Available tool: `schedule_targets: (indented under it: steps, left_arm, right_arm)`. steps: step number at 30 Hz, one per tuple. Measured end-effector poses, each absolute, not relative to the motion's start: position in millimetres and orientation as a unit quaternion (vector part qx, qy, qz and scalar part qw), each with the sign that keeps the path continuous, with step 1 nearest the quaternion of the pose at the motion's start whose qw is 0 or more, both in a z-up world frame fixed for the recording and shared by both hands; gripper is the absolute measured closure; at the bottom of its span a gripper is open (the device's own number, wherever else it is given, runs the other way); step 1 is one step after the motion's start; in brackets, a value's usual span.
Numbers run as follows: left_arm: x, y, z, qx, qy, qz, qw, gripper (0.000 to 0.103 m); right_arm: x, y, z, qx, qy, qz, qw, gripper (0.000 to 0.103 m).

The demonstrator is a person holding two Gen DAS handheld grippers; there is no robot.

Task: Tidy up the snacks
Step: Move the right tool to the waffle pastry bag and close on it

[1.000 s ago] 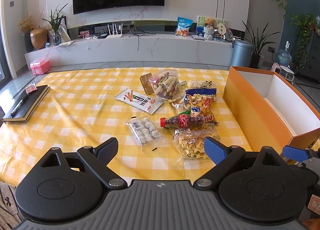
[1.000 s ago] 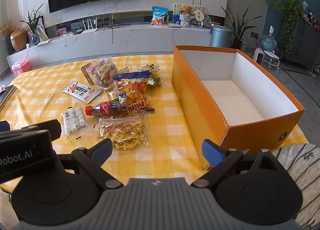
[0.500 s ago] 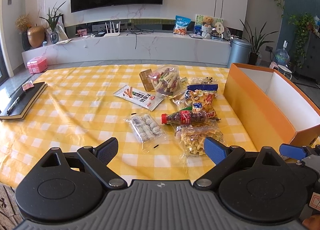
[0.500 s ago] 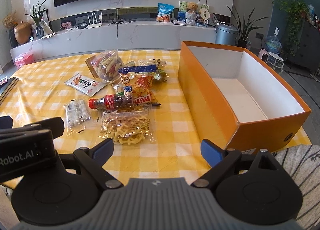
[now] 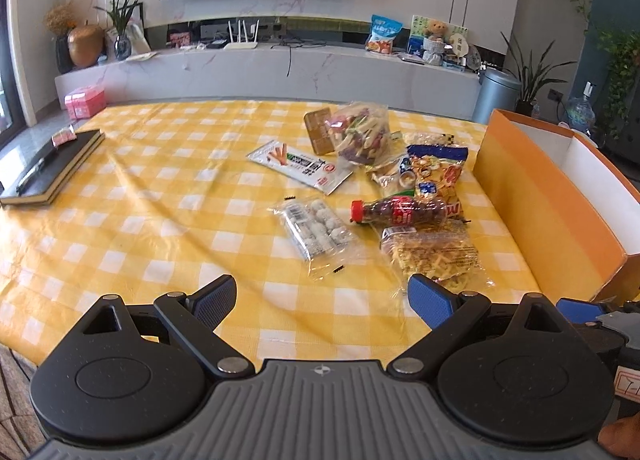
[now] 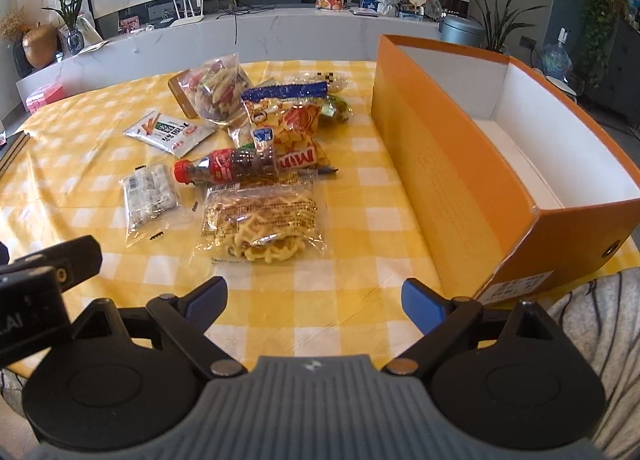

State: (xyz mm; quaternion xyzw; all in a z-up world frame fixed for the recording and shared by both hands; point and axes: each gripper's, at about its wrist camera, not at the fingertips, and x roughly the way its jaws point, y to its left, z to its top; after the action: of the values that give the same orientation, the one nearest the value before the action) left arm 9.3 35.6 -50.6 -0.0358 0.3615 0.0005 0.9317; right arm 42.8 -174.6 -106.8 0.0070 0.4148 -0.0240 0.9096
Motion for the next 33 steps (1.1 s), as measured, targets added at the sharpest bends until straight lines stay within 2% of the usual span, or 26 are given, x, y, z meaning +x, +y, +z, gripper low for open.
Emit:
schedule_targets:
  steps: [11, 21, 27, 33]
  left_arm:
    - [16, 43, -67, -0.010, 0.371, 0.020, 0.929, 0.000]
    - [17, 55, -69, -0.019, 0.355, 0.014, 0.934, 0.000]
    - [24, 59, -75, -0.030, 0.372, 0.018, 0.928, 0.000]
    - [23, 56, -77, -0.024, 0.374, 0.012, 0.927, 0.000]
  right_arm:
    - [61, -180, -125, 0.040, 0.396, -0.011, 0.917, 0.006]
    - [119, -162, -141, 0.071, 0.458, 0.016, 0.886, 0.003]
    - [146, -136, -149, -0.001, 0.456, -0.002, 0.890, 0.003]
    - [158, -138, -156, 0.013, 0.451, -0.006, 0.893, 0.003]
